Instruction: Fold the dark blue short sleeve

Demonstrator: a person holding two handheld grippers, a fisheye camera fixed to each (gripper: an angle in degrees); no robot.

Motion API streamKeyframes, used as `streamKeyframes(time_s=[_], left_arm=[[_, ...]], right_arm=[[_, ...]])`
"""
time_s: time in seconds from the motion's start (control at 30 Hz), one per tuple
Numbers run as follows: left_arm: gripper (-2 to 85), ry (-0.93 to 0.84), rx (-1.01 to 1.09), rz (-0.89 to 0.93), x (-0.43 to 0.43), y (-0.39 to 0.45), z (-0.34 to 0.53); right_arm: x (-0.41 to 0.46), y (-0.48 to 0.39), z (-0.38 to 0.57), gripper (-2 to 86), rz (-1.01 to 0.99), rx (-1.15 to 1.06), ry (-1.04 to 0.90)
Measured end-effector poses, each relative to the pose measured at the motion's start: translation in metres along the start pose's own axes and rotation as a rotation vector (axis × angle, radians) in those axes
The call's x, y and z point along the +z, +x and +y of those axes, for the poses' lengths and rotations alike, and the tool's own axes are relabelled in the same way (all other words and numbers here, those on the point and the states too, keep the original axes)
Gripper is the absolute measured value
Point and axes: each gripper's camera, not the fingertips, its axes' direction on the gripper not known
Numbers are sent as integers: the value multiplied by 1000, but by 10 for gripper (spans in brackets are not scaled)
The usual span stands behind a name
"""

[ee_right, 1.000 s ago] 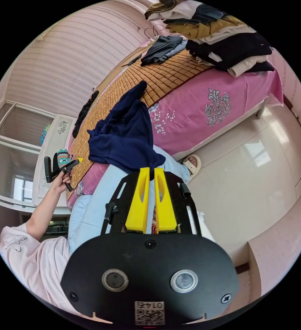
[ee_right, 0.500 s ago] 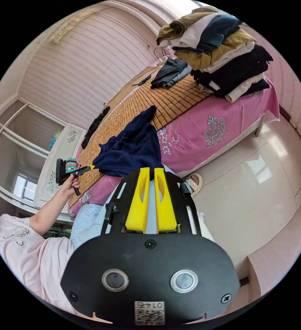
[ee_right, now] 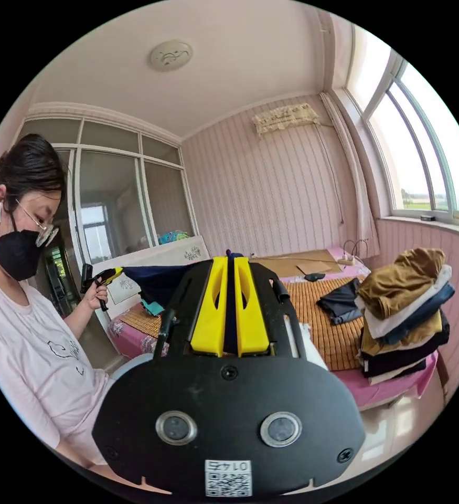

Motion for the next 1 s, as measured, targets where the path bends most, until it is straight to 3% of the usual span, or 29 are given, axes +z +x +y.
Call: streamKeyframes(time_s=[0.2, 0.33, 0.47, 0.6, 0.67, 0.77, 0.87, 1.0], left_arm=[[-10, 158, 338, -78, -109, 102, -125], [-10, 173, 411, -149, -139, 124, -164], [-10, 30, 243, -240, -116, 59, -167], [-10, -169, 0, -361, -52, -56, -135], [-10, -218, -84, -420, -21, -99, -133], [-10, -178, -88, -477, 19, -121, -178], [-10, -74, 37, -539, 38, -102, -230], [-10, -105, 29, -536, 64, -123, -234]], right_arm=[[-31, -65, -140, 2, -65, -276, 165], [-9, -74, -194, 1, -58, -330, 177], [107, -29, -215, 1, -162, -218, -143], [266, 40, -169, 2, -142, -22, -509], [315, 66, -158, 2, -133, 71, -543], [349, 88, -187, 5, -118, 191, -347], [357, 78, -239, 8, -91, 113, -171], [389, 73, -255, 10, -34, 13, -183]])
